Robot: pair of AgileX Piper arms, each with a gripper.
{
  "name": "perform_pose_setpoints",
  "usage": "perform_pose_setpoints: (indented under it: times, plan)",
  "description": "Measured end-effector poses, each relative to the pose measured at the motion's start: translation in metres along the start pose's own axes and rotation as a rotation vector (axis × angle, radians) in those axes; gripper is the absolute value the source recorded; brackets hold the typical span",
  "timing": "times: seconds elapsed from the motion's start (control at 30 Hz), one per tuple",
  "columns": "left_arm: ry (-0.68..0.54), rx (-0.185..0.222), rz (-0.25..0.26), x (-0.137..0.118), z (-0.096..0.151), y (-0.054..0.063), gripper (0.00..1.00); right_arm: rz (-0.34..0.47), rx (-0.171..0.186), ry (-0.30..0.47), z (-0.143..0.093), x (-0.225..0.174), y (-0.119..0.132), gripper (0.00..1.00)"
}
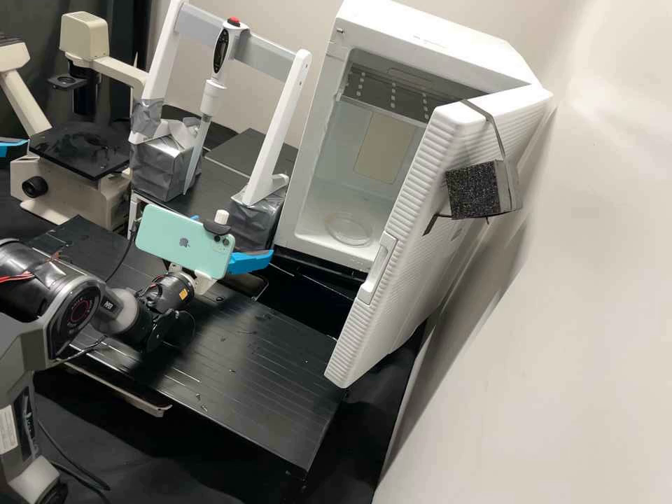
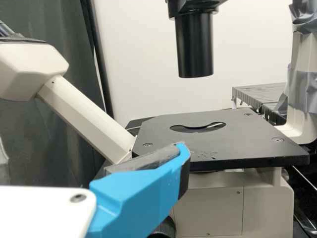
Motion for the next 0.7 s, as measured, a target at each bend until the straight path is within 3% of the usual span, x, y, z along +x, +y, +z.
perform_pose_setpoints:
  times: [0.43,0.53,0.7]
  plan:
    - [0.0,0.0,0.0,0.0,0.0,0.0,1.0,0.014,-0.012,0.021,0.01,-0.014,0.008,1.0]
    - [0.0,0.0,0.0,0.0,0.0,0.0,1.0,0.029,0.001,0.042,0.021,-0.032,0.019,1.0]
    - [0.0,0.0,0.0,0.0,0.0,0.0,1.0,0.126,0.035,0.062,0.043,-0.053,0.045,1.0]
